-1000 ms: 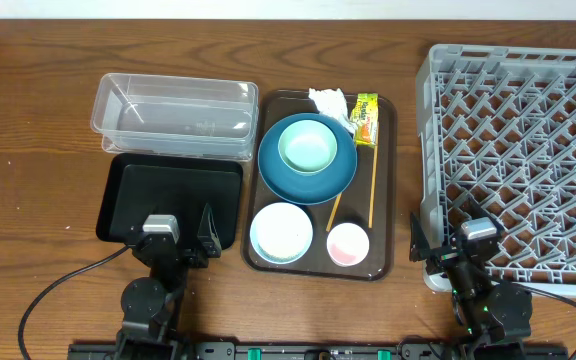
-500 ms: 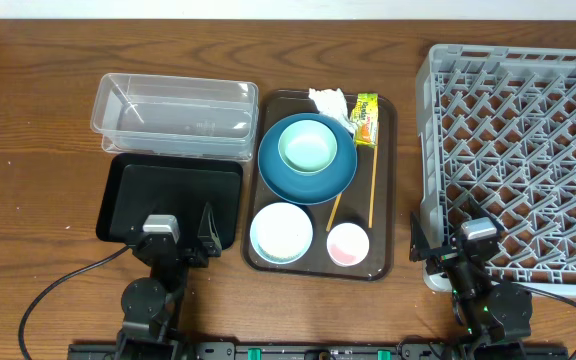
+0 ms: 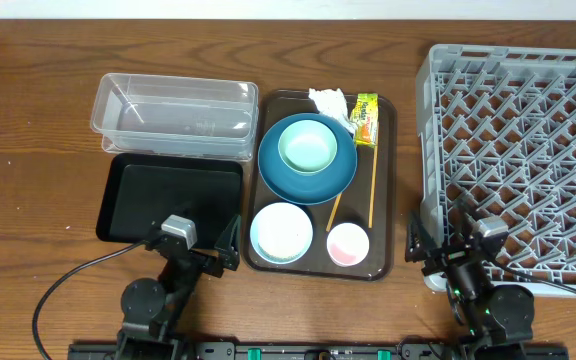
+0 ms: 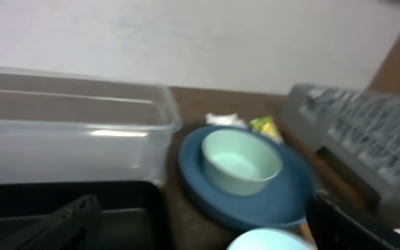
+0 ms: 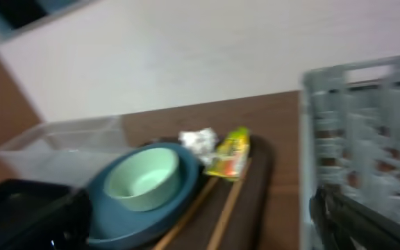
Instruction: Sort waste into correct bins and load items into the dishwasher rack
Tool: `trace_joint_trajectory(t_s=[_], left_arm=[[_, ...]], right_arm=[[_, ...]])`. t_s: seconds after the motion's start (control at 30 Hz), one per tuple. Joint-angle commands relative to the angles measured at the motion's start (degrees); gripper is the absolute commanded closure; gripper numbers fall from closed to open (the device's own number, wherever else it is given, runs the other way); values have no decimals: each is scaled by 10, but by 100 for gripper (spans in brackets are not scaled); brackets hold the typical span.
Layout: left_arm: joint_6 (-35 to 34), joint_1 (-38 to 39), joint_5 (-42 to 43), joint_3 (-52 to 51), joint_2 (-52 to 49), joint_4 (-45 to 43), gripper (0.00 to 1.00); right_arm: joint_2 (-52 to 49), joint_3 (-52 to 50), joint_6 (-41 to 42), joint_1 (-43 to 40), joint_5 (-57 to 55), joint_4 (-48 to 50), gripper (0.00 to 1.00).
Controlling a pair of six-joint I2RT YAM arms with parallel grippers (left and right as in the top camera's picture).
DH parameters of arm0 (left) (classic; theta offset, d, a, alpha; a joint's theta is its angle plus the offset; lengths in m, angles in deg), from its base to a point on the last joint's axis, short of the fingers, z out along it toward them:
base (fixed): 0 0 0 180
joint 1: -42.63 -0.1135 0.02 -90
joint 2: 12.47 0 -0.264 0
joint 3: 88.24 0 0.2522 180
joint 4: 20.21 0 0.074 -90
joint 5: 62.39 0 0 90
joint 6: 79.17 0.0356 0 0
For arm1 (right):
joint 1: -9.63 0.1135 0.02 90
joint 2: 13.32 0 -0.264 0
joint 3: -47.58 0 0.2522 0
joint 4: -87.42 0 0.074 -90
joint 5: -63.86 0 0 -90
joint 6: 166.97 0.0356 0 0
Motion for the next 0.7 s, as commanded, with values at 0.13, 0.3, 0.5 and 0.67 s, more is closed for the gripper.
trace_joint_trajectory(t_s=[0.13, 0.3, 0.5, 0.67], left_arm=[[-76, 1, 36, 124, -36, 6, 4], [-76, 1, 47, 256, -158, 138, 4], [-69, 2, 128, 421, -356, 288, 4], [-99, 2, 275, 486, -453, 299, 4]], right_arm=[[-23, 135, -29, -11, 59, -115, 1], [-133, 282, -32, -11, -6, -296, 1], [-311, 417, -45, -11, -14, -394, 1], [-421, 473, -42, -11, 28, -399, 1]])
